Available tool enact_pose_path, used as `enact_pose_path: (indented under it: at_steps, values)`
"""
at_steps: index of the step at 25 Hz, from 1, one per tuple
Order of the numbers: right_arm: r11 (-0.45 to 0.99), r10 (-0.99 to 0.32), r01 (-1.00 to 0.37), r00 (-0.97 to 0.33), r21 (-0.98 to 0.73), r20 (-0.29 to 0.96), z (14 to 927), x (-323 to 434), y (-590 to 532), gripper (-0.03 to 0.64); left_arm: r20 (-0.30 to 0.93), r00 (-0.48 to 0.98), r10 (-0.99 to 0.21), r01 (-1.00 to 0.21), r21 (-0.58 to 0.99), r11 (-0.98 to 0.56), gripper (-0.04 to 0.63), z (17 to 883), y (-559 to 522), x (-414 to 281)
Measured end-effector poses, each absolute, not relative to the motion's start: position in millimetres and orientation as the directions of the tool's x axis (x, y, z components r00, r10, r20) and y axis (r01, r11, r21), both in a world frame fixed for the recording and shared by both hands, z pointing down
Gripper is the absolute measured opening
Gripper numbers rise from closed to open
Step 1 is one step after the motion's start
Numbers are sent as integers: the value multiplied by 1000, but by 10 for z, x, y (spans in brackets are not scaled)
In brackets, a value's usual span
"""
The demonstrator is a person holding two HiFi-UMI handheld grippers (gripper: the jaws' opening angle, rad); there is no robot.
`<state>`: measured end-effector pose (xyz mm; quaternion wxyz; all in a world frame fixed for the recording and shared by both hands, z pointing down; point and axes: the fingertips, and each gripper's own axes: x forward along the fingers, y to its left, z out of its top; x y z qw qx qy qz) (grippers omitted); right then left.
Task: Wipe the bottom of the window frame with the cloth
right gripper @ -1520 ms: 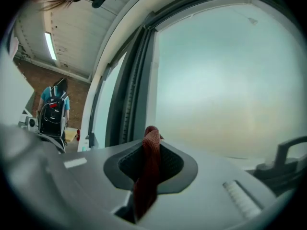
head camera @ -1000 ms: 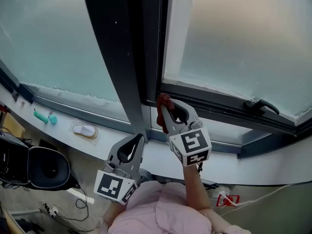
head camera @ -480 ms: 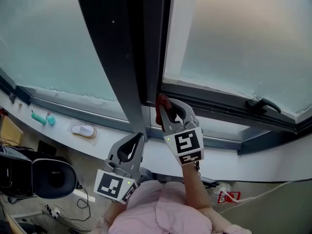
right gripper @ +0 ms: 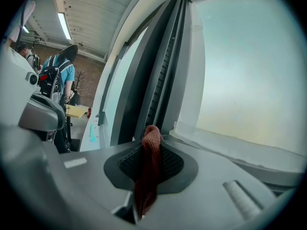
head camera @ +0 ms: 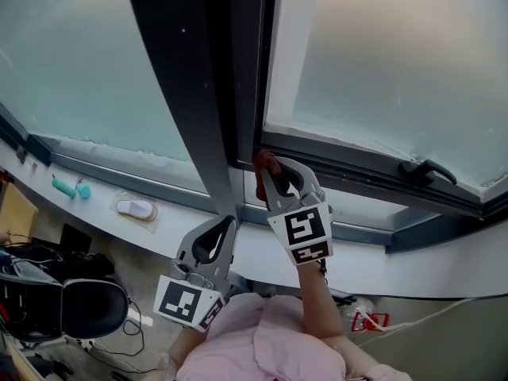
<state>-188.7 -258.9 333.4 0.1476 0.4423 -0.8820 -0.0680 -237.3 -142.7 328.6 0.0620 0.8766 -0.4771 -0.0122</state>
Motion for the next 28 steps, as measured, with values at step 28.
enact_pose_path:
  at_steps: [28]
  values:
    - [615, -789, -753, -583, 234, 196, 3337, -1534, -2527, 51, 46, 539, -841, -839, 117, -531, -2, 3289, -1356, -2045]
